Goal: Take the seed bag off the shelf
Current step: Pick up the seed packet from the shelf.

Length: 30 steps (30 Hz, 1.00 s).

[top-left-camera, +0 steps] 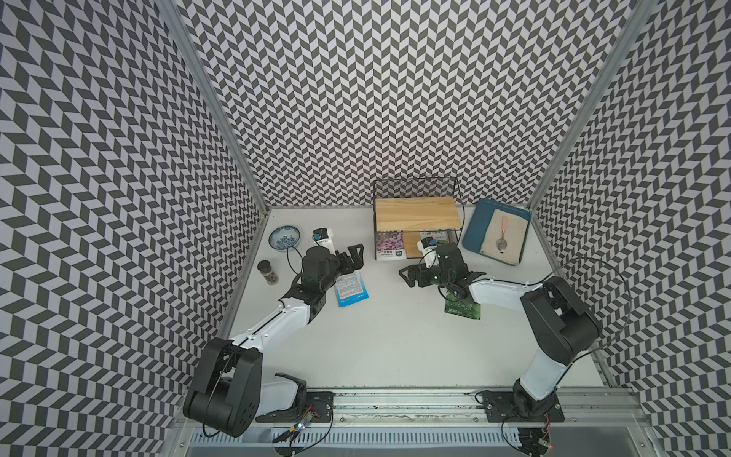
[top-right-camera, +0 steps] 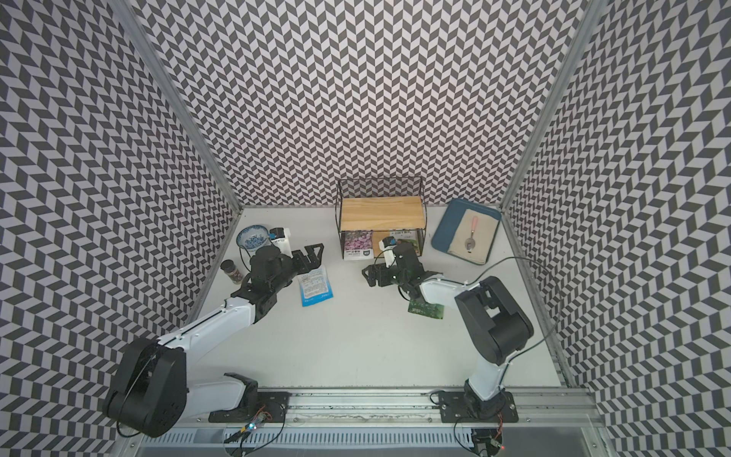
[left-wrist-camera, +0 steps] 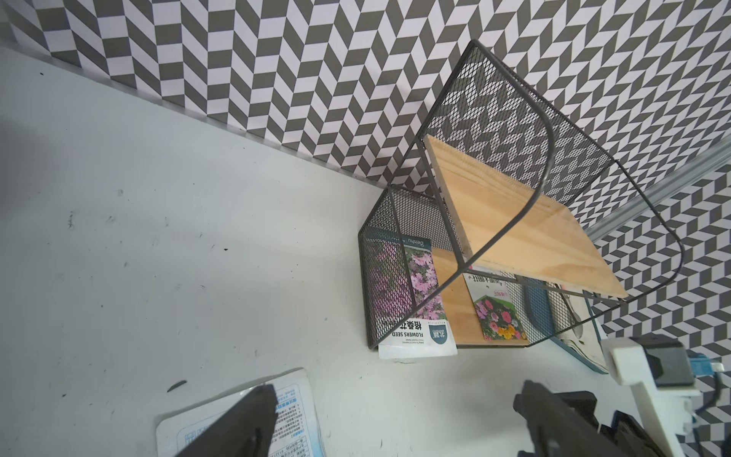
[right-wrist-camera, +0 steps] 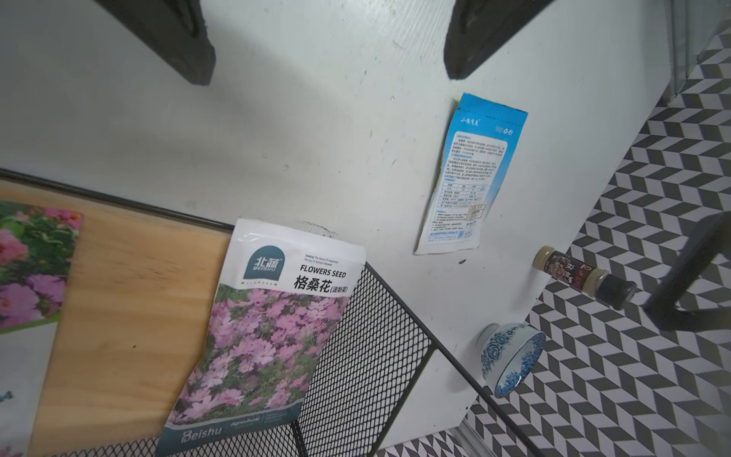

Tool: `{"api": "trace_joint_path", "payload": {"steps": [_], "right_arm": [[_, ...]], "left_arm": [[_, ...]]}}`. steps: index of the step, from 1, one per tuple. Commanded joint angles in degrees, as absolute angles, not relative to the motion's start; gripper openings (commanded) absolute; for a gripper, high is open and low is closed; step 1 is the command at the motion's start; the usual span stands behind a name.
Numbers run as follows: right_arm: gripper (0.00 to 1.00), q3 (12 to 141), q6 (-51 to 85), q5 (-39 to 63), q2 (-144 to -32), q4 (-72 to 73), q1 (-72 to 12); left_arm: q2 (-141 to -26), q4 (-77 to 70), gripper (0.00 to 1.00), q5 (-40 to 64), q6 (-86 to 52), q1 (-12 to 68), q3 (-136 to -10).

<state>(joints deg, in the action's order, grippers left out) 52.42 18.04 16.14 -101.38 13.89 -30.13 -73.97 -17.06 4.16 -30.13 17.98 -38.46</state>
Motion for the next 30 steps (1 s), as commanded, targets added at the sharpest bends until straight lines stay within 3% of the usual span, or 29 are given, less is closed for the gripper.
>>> {"api": "trace_joint_path", "payload": {"steps": [1,30], "right_arm": [[0.95,54.5,19.1,14.5,-103.9,19.6,-30.3],[0.95,62.1,33.0,15.1,-118.4,30.1,-30.9]], "left_arm": [[-73.9,-17.0,1.00,4.7,-28.6,18.2,-37.9],[-72.4,-14.8,1.00,5.2,-27.0,18.2,-36.4]]}}
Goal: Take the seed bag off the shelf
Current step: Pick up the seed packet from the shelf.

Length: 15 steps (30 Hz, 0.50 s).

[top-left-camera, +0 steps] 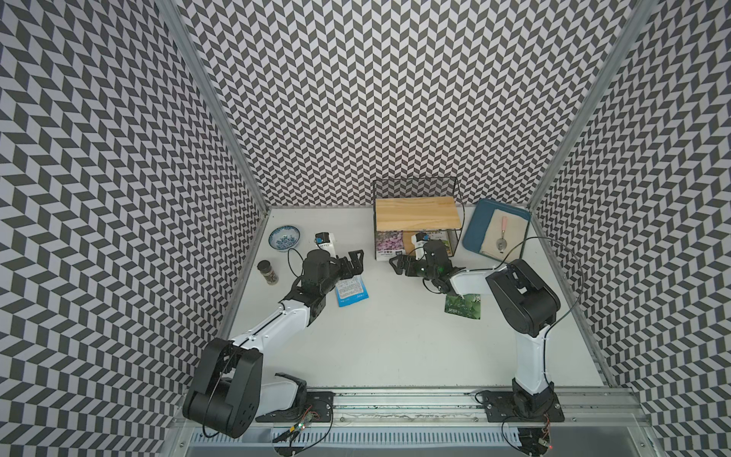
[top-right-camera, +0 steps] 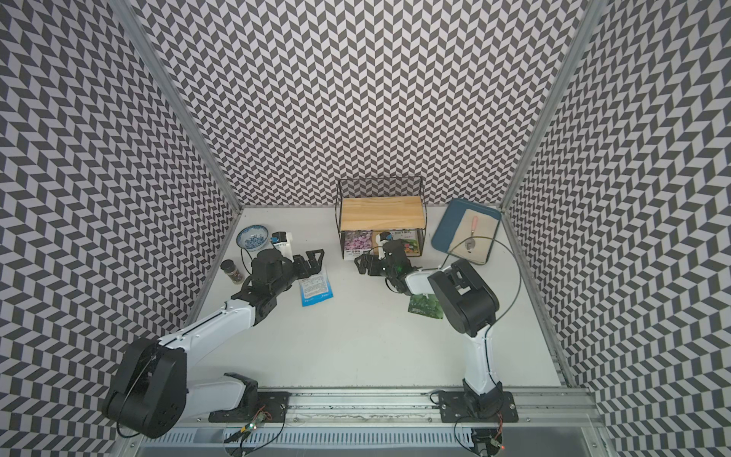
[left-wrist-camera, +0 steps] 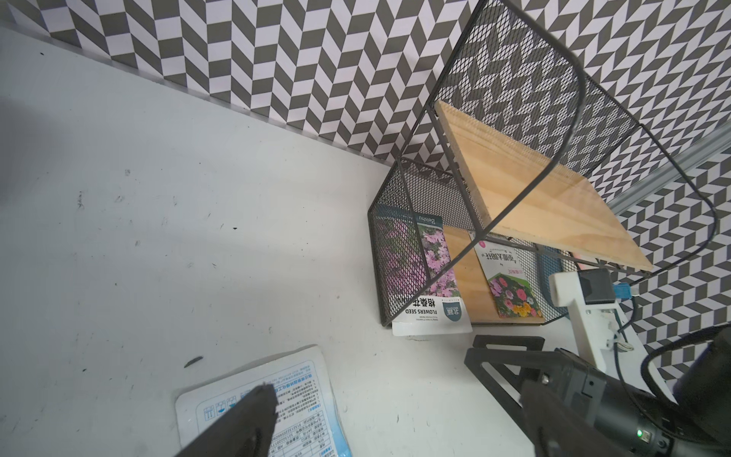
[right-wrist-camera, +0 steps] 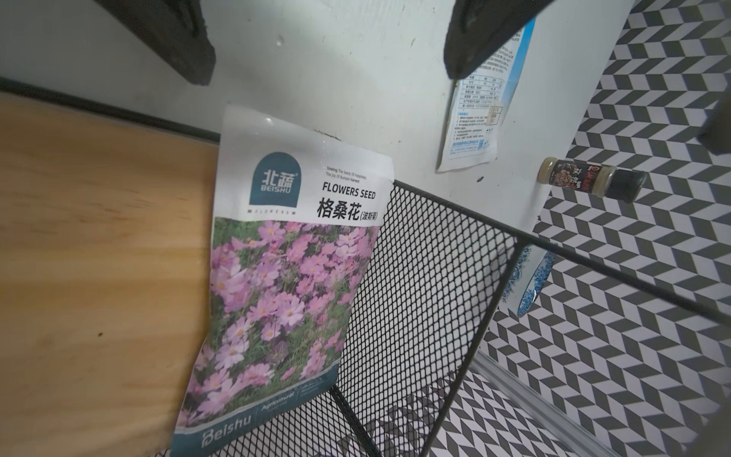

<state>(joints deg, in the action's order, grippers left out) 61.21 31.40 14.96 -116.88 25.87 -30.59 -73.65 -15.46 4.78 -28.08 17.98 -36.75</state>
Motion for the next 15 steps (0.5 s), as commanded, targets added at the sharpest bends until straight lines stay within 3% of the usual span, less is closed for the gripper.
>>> {"api": "trace_joint_path", "payload": {"steps": [1,15], "right_arm": [[0.95,62.1,33.4,14.9,-118.7,30.6,-30.9],[0.81,63.8,38.7,13.1,-121.9,32.9,-30.8]], "left_arm": [[-72.4,-14.8,1.00,5.2,-26.8,18.2,-36.5],[-73.6,-15.9,1.00,5.4,-26.7,18.2,-35.3]]}}
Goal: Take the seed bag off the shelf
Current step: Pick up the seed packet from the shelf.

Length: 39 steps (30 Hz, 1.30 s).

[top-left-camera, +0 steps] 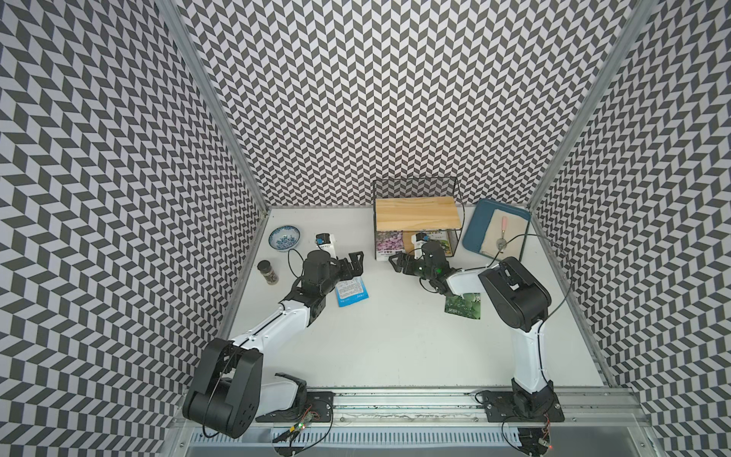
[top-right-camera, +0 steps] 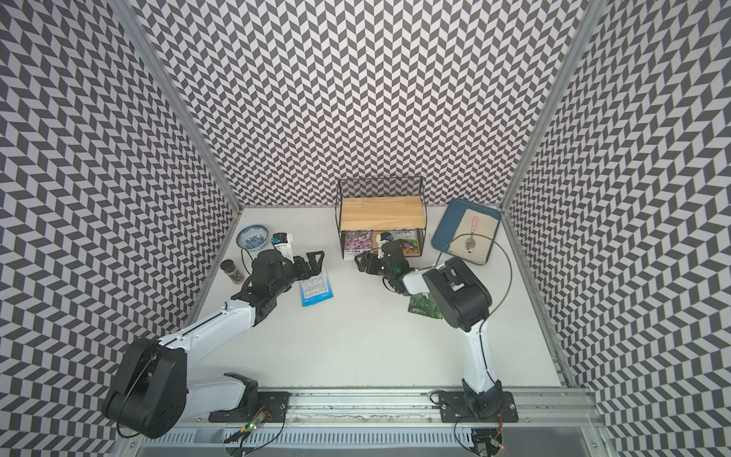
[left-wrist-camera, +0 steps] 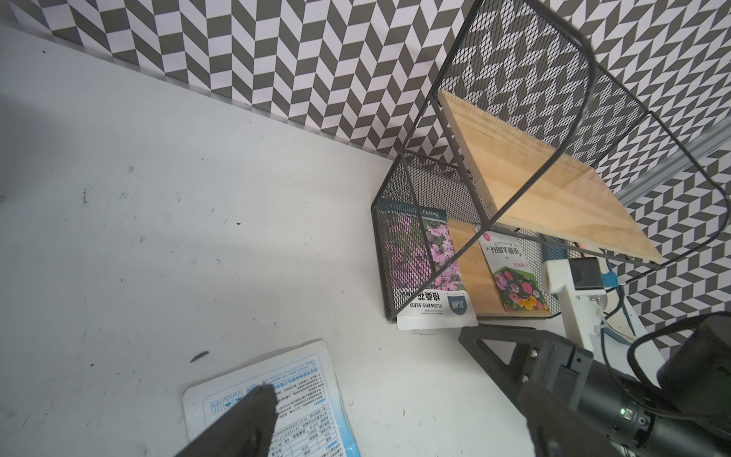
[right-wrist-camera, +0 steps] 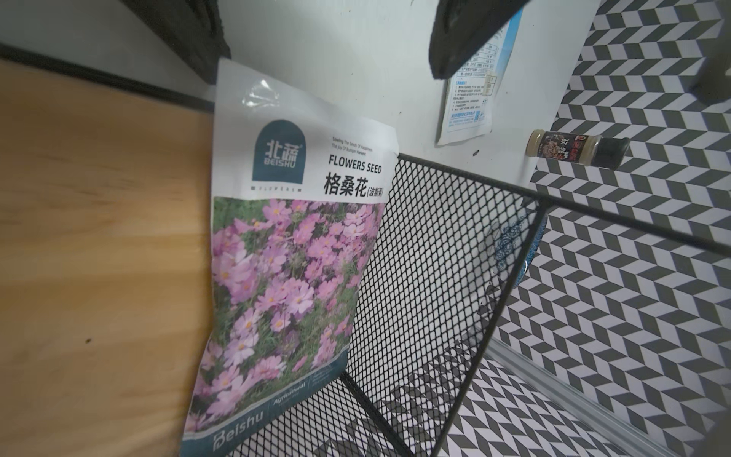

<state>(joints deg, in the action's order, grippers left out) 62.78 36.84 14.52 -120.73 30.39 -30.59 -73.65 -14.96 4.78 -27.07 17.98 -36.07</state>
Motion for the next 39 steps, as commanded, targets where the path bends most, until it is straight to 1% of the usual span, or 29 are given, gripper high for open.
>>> {"api": "trace_joint_path", "payload": {"steps": [1,6,9,13,16,18,21,24,26,28,30,31,39], "right_arm": [[0.80,63.7,39.2,12.7,-121.8,33.0,-30.9],[0.72,63.1,42.0,11.7,-122.5,34.6,-30.8],[0.64,62.8,43.9,11.1,-123.2,36.4,-30.8],[0.60,63.3,45.3,10.9,-124.7,38.0,-30.8],[0.50,62.2,46.4,9.9,-125.2,39.8,-30.8],[0.47,61.3,47.1,9.4,-125.5,41.2,-30.8],[0.36,61.4,47.6,9.3,-126.2,41.7,-30.8],[0.33,61.4,48.3,9.3,-126.9,42.3,-30.7],[0.23,61.2,48.7,9.6,-127.2,42.9,-30.7],[0.09,60.9,48.8,9.9,-127.3,43.1,-30.7],[0.01,60.4,48.4,10.3,-126.9,43.2,-30.7],[0.00,59.9,48.1,10.3,-126.5,43.2,-30.7],[0.00,55.8,46.2,12.2,-122.2,44.1,-30.8]], "left_arm": [[-73.8,-16.0,1.00,5.5,-26.8,18.2,-35.1],[-73.8,-16.2,1.00,5.7,-26.7,18.2,-34.7],[-73.8,-16.0,1.00,5.8,-26.4,18.2,-34.7],[-73.9,-15.8,1.00,6.1,-26.1,18.2,-34.5],[-73.8,-15.6,1.00,6.1,-25.9,18.2,-34.4],[-73.7,-15.6,1.00,6.1,-25.8,18.2,-34.2],[-73.7,-15.4,1.00,6.2,-25.5,18.2,-34.2],[-73.7,-15.2,1.00,6.3,-25.5,18.2,-34.1],[-73.5,-15.3,1.00,6.3,-25.5,18.2,-33.9],[-73.4,-15.3,1.00,6.3,-25.7,18.2,-33.6],[-73.2,-15.5,1.00,6.4,-25.8,18.2,-33.4],[-73.1,-15.6,1.00,6.4,-25.9,18.2,-33.2],[-72.9,-16.6,1.00,6.3,-26.5,18.2,-31.6]]}}
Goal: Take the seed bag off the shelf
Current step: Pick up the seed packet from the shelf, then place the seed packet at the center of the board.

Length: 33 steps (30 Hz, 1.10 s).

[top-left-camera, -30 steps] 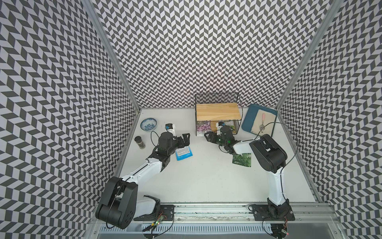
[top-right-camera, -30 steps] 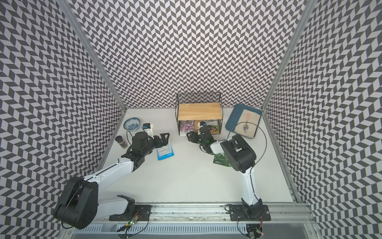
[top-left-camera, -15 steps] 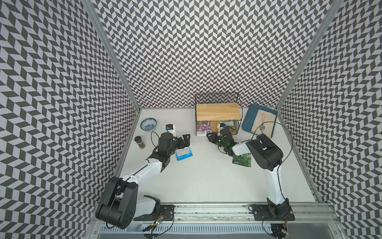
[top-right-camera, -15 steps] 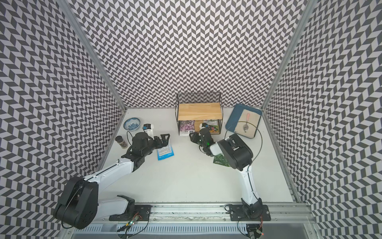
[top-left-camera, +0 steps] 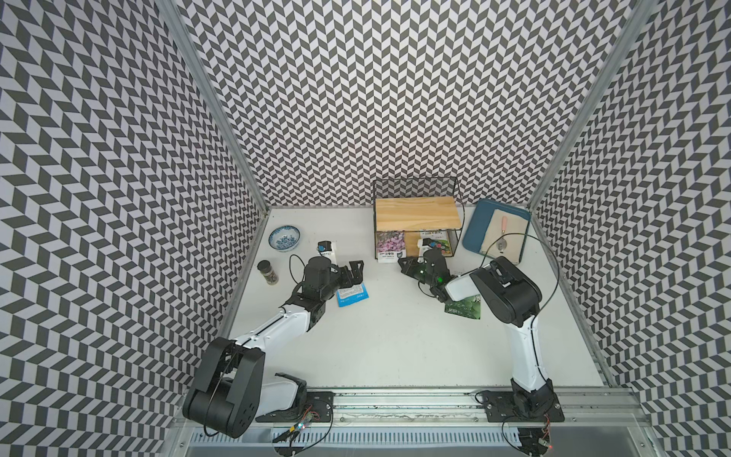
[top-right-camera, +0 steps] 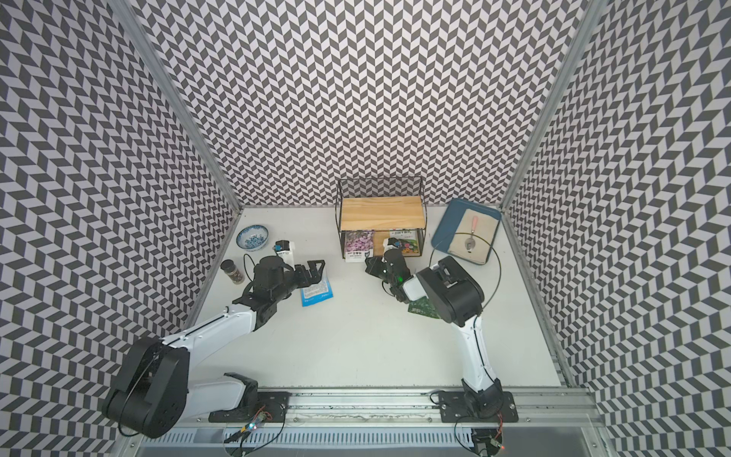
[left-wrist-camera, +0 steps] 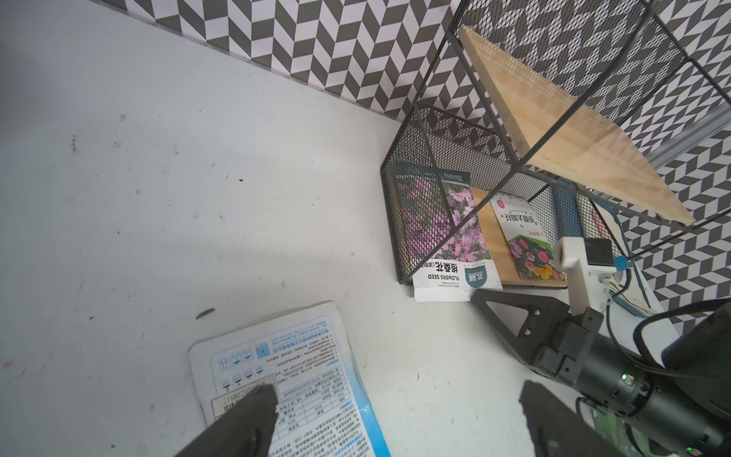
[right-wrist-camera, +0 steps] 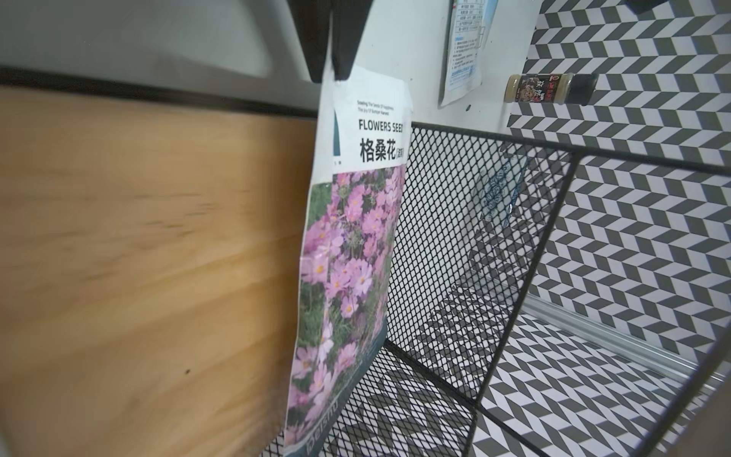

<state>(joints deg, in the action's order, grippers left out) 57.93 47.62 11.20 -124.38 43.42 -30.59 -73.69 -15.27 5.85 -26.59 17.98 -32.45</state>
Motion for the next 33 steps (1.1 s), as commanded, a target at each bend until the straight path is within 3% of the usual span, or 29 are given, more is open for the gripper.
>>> {"api": "trace_joint_path", "payload": {"steps": [1,13,20,33], "right_arm": [[0.00,55.1,46.1,12.9,-121.4,44.5,-30.8],[0.00,38.6,44.7,16.6,-105.8,44.5,-32.5],[0.00,28.6,46.9,16.1,-97.8,43.9,-38.5],[0.00,31.5,53.4,13.6,-107.5,50.1,-48.0]], "left_arm": [[-72.8,-16.8,1.00,6.2,-26.5,18.2,-31.4],[-71.4,-16.3,1.00,5.4,-27.4,18.3,-30.3],[-70.2,-15.7,1.00,4.2,-27.6,18.6,-29.0],[-67.4,-11.0,1.00,2.1,-27.8,18.8,-29.8]]}}
